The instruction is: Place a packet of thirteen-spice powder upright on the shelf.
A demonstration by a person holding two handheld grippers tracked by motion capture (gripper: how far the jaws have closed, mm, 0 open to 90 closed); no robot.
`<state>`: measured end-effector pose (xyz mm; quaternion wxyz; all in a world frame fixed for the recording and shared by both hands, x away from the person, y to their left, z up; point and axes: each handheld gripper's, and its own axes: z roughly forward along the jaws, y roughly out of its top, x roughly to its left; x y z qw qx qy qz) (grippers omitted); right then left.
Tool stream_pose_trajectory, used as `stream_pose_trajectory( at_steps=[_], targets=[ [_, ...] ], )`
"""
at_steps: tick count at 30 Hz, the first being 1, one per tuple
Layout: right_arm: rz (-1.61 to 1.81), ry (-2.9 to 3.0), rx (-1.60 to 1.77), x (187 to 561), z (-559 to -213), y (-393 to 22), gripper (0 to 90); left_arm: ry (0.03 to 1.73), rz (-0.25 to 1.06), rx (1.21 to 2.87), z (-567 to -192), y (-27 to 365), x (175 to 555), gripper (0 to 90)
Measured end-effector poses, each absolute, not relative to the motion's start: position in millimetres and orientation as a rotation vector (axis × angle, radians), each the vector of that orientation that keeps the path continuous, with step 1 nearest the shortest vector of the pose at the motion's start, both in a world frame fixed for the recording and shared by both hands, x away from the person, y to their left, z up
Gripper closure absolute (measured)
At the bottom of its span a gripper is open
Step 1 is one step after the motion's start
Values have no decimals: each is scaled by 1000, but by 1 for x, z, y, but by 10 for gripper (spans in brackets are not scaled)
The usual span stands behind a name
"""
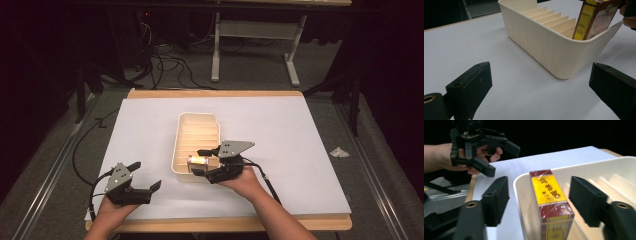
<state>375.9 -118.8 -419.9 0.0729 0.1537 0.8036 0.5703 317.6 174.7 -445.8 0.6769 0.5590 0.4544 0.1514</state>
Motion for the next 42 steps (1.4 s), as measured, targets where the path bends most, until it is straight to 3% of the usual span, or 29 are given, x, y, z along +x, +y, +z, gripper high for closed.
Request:
stream_pose_trajectory(
  at_steps=[5,19,42],
  targets=[
    [1704,2346,511,372,-416,-118,182,1024,340,1252,-446,174,317,50],
    [1682,2208,635,370,-399,-140,91,1029,351,1233,-444,177,317,49],
    [1435,1917,1001,338,-411,-290,64,1038,355,1237,-445,176,319,49]
  ],
)
